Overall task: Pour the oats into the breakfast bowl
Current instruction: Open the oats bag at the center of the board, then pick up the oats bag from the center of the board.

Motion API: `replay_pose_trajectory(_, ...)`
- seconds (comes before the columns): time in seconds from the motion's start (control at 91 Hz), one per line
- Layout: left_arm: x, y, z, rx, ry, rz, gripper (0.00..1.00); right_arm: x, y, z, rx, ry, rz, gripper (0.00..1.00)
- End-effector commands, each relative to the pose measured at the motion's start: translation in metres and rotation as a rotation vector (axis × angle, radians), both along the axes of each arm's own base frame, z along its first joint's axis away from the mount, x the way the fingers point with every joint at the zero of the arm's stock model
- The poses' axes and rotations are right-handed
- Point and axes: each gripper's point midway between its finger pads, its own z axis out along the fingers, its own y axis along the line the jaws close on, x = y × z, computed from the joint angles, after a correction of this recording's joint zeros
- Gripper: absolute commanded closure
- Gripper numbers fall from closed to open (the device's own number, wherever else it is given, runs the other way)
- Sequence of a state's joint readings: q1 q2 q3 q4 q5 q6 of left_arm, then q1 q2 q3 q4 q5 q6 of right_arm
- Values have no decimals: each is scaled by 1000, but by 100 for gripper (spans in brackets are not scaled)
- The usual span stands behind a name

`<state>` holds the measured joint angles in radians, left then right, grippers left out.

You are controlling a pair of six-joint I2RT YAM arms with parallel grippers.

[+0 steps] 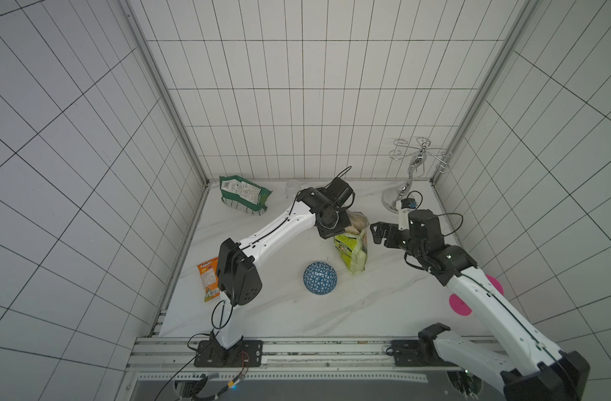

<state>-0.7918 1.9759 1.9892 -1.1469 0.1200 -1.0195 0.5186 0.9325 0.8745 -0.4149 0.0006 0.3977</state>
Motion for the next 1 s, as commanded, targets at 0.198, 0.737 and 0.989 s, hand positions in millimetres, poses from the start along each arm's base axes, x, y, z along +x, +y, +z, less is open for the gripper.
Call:
replay_pose_trajectory(0.198,4,0,17,-44,-39,24,100,-52,27,-40,25,-168,72,1)
replay_pose_trajectory(0.737,4,-3,22,-67,-42,19,100,-35,63,-126,-75,-364,168,1)
replay_pose_trajectory(0.989,2,-5,29,-82,-54,23,100,-18,71,-143,-122,-423,138,1)
